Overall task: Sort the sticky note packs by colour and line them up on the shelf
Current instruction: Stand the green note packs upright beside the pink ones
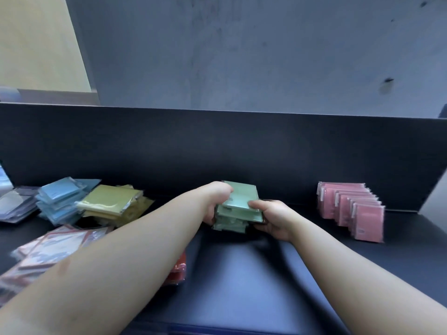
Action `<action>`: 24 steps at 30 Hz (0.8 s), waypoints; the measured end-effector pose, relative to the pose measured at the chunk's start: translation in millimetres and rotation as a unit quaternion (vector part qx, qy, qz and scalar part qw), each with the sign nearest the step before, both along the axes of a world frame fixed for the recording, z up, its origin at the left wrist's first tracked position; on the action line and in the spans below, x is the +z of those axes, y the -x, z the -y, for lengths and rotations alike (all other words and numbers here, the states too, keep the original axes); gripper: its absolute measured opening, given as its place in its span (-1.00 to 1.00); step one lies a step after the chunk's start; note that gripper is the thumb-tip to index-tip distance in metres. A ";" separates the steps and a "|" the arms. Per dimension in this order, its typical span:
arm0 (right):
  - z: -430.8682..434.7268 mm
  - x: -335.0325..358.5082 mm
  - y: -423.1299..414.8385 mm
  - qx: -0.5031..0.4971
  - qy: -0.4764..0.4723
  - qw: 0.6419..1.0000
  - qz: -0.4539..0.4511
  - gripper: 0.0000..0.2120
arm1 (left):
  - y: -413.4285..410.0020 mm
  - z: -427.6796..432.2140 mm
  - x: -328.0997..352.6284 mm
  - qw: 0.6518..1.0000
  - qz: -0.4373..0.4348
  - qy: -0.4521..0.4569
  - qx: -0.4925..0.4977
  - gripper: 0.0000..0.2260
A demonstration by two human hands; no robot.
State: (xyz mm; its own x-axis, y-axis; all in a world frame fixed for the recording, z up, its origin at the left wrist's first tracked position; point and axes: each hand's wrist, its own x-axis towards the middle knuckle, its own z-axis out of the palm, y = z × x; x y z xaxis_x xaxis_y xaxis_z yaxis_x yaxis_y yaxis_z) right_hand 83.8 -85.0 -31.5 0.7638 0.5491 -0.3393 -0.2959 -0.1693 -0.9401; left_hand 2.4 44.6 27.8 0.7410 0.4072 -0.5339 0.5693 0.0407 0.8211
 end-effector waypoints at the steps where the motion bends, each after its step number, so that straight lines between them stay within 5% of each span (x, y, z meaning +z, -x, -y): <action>1: 6.9 0.0 -2.1 0.003 -0.002 1.000 -0.001 -0.83 | -1.4 5.9 -2.4 1.000 0.007 -0.003 0.001 -0.70; 5: 36.7 1.5 -12.0 0.028 -0.006 1.000 0.001 -0.79 | -0.4 37.4 -16.4 0.997 0.046 -0.066 0.008 -0.77; 11: 75.5 0.9 -18.5 0.120 0.023 0.992 -0.002 -0.74 | 5.6 62.7 -46.8 0.984 0.133 -0.101 0.053 -0.55; 16: 107.5 3.3 -23.6 0.213 0.054 0.975 0.043 -0.62 | 14.4 64.9 -46.1 0.971 0.181 -0.070 0.139 -0.90; 20: 123.8 12.8 -20.0 0.251 0.107 0.958 0.087 -0.63 | 13.4 65.1 -52.1 0.972 0.151 -0.147 0.102 -0.58; 24: 127.2 12.1 -10.8 0.210 0.192 0.941 0.183 -0.41 | 11.7 66.1 -59.1 0.970 0.131 -0.195 0.065 -0.56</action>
State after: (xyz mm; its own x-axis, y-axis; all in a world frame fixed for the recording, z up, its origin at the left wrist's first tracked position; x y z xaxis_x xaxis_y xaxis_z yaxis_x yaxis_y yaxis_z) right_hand 94.6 -212.2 -19.3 0.6101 0.7198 -0.3311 0.2044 -0.5467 -0.8120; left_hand -9.3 -21.6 -31.3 0.7586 0.6401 -0.1217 0.3506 -0.2436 0.9043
